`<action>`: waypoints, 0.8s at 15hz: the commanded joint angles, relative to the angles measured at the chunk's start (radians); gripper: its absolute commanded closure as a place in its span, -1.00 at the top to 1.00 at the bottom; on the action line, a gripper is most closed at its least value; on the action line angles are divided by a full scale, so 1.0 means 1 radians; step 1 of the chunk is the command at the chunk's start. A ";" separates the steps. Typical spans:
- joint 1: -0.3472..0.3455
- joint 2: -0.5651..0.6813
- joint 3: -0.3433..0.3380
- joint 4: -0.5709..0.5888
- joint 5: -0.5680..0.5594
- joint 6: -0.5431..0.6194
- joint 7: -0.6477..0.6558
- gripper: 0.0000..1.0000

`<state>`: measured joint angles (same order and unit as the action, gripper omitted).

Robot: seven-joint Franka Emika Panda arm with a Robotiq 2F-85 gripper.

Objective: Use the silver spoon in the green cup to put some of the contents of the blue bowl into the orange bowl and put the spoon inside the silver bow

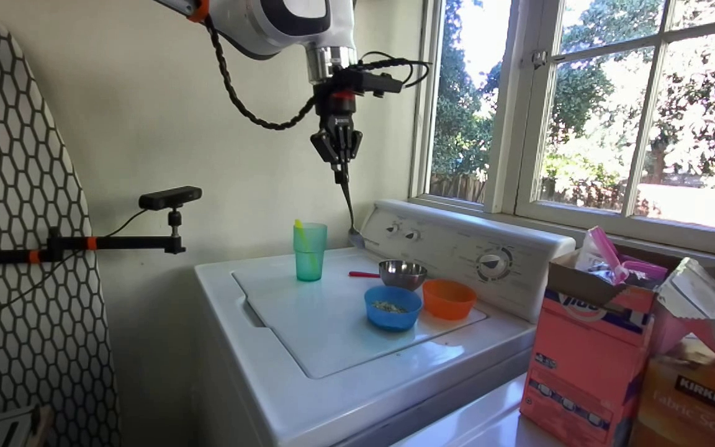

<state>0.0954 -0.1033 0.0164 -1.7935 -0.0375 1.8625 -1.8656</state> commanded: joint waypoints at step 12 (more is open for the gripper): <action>-0.085 0.148 -0.014 0.138 0.060 -0.093 0.349 -0.98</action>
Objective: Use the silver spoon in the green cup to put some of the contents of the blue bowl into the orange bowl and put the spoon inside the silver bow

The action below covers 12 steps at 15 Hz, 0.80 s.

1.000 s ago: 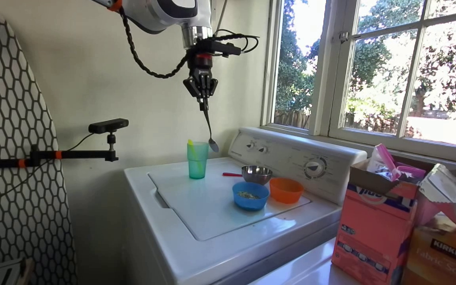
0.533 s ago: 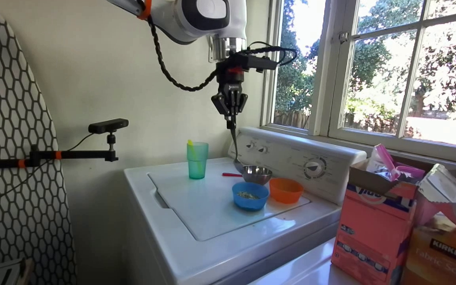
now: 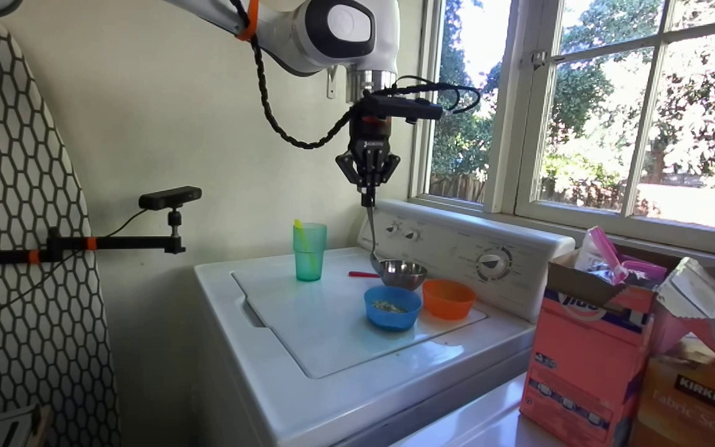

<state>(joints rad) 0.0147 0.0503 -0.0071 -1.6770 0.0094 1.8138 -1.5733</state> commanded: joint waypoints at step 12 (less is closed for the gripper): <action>0.026 -0.035 0.046 -0.028 -0.077 0.011 0.268 -0.98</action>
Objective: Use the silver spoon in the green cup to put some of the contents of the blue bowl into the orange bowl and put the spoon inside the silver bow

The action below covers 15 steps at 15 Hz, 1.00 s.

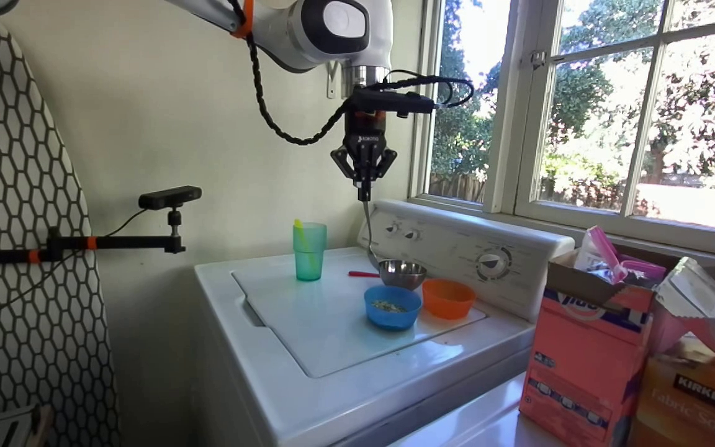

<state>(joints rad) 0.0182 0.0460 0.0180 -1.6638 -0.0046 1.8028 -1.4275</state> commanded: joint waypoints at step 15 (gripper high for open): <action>0.043 0.021 0.054 -0.028 -0.215 0.080 0.317 -0.98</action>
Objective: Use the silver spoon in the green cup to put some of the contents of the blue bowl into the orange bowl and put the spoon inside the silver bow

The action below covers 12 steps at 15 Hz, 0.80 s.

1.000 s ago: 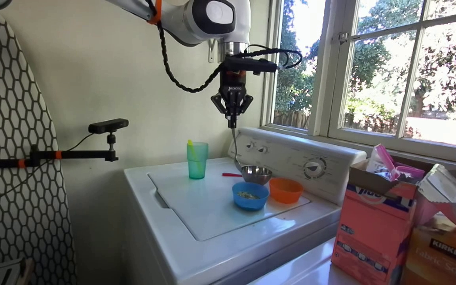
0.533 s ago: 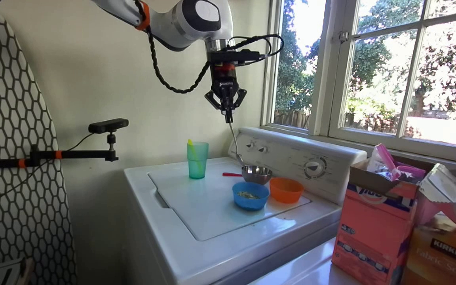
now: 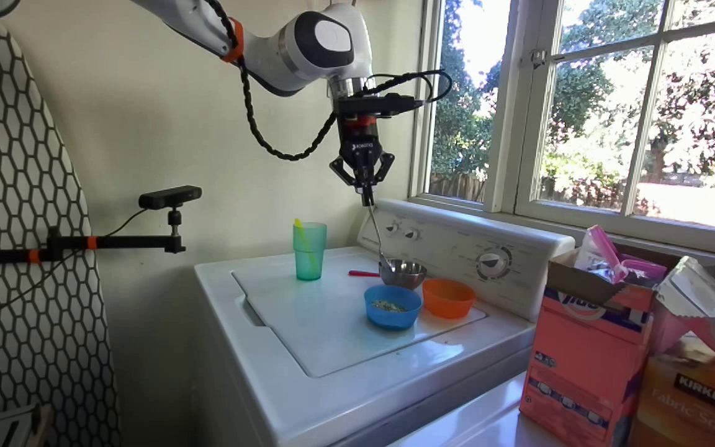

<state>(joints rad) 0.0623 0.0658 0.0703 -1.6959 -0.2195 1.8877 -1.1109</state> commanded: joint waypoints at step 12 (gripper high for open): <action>0.058 -0.139 0.055 -0.353 -0.079 0.309 0.495 -0.98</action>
<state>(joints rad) 0.1052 0.0135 0.1145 -1.8784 -0.2376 2.0844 -0.8121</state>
